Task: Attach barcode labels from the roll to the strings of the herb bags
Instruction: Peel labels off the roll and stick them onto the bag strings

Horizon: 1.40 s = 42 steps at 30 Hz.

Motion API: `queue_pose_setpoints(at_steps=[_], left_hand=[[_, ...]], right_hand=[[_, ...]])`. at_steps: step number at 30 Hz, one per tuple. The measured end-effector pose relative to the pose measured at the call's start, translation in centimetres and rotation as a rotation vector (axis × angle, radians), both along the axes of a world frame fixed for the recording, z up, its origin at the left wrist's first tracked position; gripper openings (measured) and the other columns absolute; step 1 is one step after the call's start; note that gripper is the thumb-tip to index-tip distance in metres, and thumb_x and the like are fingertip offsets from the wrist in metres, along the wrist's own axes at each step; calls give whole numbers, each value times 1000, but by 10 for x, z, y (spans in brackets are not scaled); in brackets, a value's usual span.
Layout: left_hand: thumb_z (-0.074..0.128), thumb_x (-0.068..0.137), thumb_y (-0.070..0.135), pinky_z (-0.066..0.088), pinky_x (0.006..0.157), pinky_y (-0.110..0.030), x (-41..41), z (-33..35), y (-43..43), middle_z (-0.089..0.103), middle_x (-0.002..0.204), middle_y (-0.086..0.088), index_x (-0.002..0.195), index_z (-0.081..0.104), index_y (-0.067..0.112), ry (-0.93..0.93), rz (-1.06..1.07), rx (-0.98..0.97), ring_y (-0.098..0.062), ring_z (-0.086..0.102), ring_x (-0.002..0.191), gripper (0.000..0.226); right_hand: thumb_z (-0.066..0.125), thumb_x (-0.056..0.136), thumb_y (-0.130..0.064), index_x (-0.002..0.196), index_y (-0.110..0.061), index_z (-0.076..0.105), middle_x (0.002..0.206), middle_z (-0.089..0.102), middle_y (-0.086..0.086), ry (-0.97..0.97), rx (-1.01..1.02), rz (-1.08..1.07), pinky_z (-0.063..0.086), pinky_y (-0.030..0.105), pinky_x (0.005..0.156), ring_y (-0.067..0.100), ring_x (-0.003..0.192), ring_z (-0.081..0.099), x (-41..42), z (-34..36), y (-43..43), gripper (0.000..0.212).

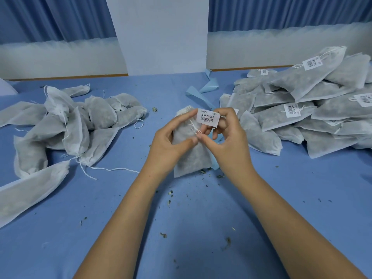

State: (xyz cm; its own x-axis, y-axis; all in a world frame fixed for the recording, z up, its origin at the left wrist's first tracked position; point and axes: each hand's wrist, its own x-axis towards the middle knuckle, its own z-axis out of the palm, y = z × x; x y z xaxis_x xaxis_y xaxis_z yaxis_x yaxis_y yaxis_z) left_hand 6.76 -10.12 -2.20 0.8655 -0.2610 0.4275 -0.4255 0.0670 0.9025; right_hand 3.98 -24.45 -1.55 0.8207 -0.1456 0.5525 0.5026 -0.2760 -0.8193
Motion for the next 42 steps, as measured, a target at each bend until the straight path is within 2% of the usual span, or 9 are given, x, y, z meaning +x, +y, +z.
queue_pose_setpoints(at_steps=[5,10,15,19,23,28,31,36,42], left_hand=[[46,97,19,46,102,-36,3,-1,-2,65,128,3,119,69,31,185,5,-229,-20,58,123,33],[57,94,4,48,96,-18,2,1,-2,70,114,15,114,69,31,154,176,-125,0,62,112,36],[59,90,-3,46,98,-16,1,1,-1,67,115,22,117,68,27,128,222,-65,6,59,113,41],[62,88,-3,46,99,-18,0,1,-3,70,115,13,112,70,30,128,168,-73,2,59,116,41],[61,85,-6,49,92,-16,0,-1,-2,70,112,19,105,71,38,97,102,-68,0,60,115,49],[47,94,2,43,91,-9,0,-1,-2,69,119,13,111,71,28,108,24,-80,2,56,119,39],[56,90,12,42,94,-11,0,-1,-1,68,121,14,114,70,29,101,-6,-68,1,55,122,33],[59,88,-9,47,92,-16,3,-2,-1,70,116,12,118,65,26,90,-13,-97,-2,61,113,47],[58,87,-11,44,91,-10,3,-4,0,65,119,23,119,64,28,57,20,-64,6,56,117,51]], right_hand=[[75,75,-6,95,-30,44,72,66,-11,4,-72,1,36,11,65,4,67,55,-2,-2,5,44],[75,79,-16,104,-20,50,78,69,-10,39,-264,6,36,11,64,3,66,53,-2,-7,7,36],[58,89,-18,90,-16,55,71,69,4,51,137,138,40,26,60,18,58,53,-4,5,-2,4],[57,92,-13,80,-19,57,47,60,3,200,157,331,32,18,39,14,34,35,-5,6,-6,15],[60,93,-19,80,-19,60,45,59,1,297,1,251,30,20,40,13,35,35,-3,1,-2,13],[62,91,-19,77,-20,58,45,59,1,327,-56,172,32,14,40,5,33,40,1,-3,-3,15],[63,90,-19,78,-18,58,45,59,1,302,-106,130,31,12,41,6,33,40,2,-5,-3,14],[68,87,-21,85,-16,62,46,61,-2,244,-142,76,31,11,43,7,34,43,4,-7,-5,8],[82,69,-39,109,-22,58,50,59,-5,210,-181,-223,42,17,57,2,46,51,11,-12,-10,50]])
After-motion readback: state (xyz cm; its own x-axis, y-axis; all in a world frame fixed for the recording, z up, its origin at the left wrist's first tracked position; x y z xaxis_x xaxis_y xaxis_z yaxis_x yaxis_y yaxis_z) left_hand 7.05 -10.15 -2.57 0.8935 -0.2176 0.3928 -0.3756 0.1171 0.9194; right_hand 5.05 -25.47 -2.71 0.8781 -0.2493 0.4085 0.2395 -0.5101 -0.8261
